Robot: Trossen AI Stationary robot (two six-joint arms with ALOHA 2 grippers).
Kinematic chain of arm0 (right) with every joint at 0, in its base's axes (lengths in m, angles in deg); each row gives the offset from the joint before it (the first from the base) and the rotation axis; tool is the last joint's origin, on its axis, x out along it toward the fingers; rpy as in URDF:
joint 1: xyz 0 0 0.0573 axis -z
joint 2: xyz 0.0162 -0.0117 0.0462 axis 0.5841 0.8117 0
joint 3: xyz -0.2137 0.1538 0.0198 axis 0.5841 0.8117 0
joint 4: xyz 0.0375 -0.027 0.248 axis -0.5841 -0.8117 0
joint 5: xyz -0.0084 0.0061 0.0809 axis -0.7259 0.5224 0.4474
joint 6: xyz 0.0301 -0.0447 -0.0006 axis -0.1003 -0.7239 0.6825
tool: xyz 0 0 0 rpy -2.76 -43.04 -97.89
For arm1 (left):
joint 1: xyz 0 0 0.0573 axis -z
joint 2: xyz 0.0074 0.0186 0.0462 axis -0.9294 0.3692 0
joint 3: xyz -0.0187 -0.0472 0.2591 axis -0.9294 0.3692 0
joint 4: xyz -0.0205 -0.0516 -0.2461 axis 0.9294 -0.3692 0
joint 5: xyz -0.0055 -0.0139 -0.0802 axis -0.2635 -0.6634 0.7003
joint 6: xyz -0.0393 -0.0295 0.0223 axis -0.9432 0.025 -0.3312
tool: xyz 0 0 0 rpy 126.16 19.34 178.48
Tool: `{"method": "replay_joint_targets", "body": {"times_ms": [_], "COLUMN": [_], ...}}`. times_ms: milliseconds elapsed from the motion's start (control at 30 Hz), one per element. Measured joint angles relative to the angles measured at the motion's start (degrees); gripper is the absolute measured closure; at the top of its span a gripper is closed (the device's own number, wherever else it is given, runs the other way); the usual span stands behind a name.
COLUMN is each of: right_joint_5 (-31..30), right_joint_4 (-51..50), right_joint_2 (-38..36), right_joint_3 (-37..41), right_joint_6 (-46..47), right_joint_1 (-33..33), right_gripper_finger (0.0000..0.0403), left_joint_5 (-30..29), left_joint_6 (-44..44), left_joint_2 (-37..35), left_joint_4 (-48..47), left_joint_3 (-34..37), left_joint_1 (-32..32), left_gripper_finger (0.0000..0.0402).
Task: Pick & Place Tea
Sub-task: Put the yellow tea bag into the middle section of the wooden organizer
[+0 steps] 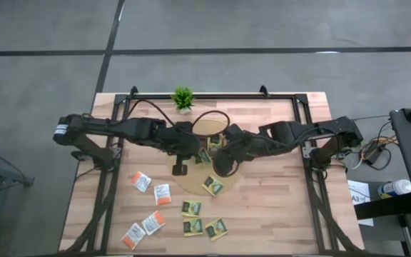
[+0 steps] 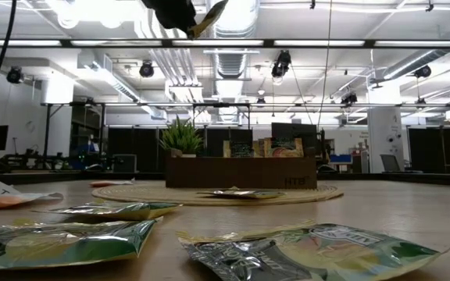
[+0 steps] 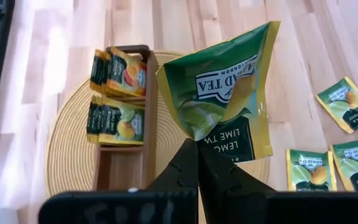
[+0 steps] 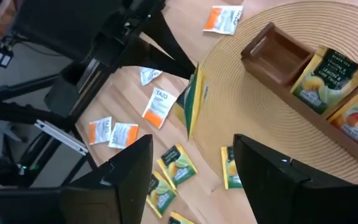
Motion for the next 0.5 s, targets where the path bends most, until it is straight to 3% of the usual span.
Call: {"method": "replay_joint_targets", "body": {"times_ms": [500], "right_joint_5": [1.3], "right_joint_4": [0.8], "right_joint_2": [2.0], "right_joint_3": [0.5], "right_joint_6": [1.1], "right_joint_1": [1.3], "right_gripper_finger": [0.0183], "left_joint_5": [0.4], "left_joint_6": [3.1], "left_joint_2": [0.0], "left_joint_4": [1.1], "left_joint_3": [-2.8], "left_joint_1": [0.0], "left_gripper_finger": [0.0401]}}
